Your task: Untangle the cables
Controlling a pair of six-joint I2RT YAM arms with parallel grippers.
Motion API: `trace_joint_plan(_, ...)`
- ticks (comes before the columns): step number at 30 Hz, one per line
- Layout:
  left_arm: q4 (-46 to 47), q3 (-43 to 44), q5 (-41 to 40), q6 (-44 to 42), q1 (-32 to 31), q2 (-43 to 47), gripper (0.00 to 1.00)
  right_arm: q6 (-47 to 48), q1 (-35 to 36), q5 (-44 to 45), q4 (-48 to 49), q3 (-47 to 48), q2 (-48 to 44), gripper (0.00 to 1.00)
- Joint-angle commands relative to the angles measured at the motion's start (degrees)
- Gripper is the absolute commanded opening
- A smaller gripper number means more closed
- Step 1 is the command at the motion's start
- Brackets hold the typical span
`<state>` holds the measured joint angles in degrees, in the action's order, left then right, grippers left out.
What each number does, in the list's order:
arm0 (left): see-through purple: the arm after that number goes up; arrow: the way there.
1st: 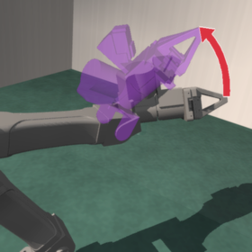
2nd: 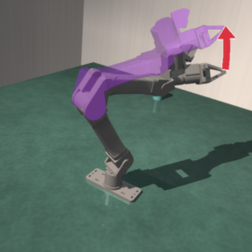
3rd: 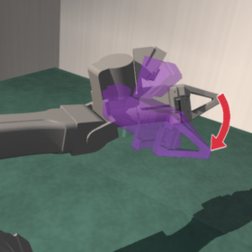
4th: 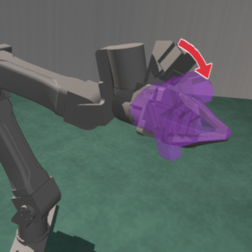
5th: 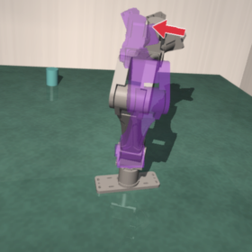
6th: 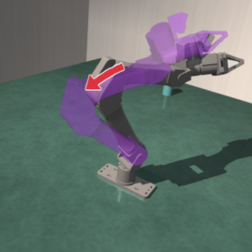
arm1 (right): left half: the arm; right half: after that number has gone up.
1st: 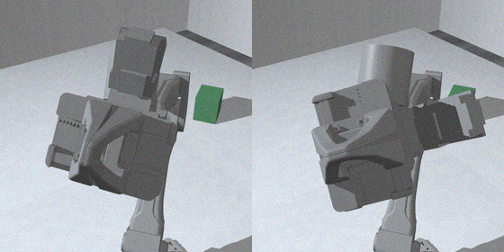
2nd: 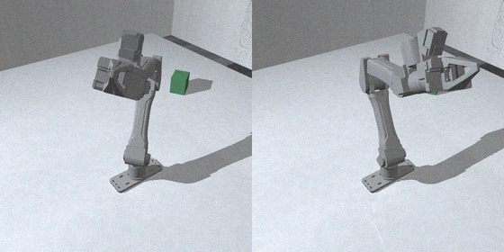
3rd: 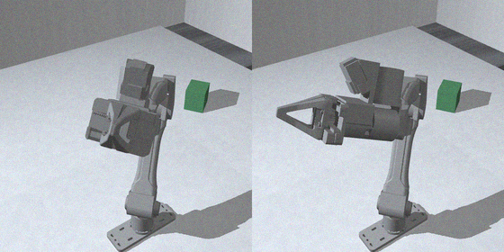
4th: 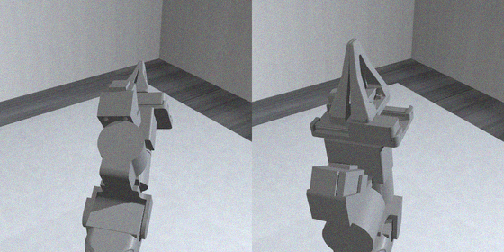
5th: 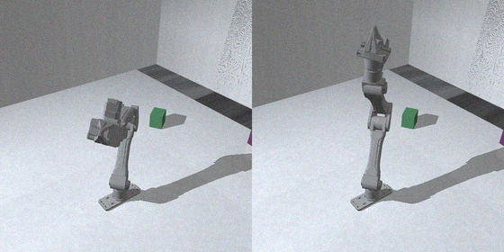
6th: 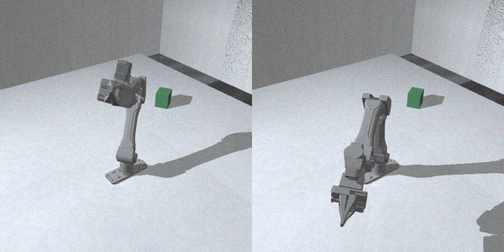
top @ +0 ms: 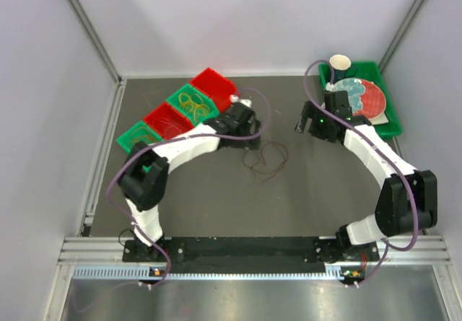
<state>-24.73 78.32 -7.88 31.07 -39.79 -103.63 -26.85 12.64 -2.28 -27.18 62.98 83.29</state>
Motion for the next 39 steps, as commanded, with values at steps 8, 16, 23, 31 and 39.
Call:
trace_joint_plan(8, -3.56, 8.77, -1.52, -25.87, -6.96, -7.71, 0.99, -0.57, -4.21, -4.13, 1.86, -2.25, -3.57, 0.91)
trace_joint_plan(16, -3.49, 11.32, -1.62, -28.43, -7.58, -13.43, 0.98, -0.84, -4.21, -5.62, 2.66, -2.34, -2.52, 0.91)
trace_joint_plan(23, -5.59, 15.19, 1.46, -25.71, -5.48, -18.62, 0.79, -0.83, -4.12, -5.98, 2.57, -2.25, -2.43, 0.91)
trace_joint_plan(31, -4.45, 14.49, 5.51, -23.69, -3.28, -18.36, 0.15, -1.1, -4.12, -6.24, 3.01, -2.6, -2.51, 0.91)
trace_joint_plan(39, -3.23, 15.28, 2.69, -20.71, 0.5, -11.07, 0.0, -1.53, -4.12, -5.98, 2.92, -2.6, -3.13, 0.9)
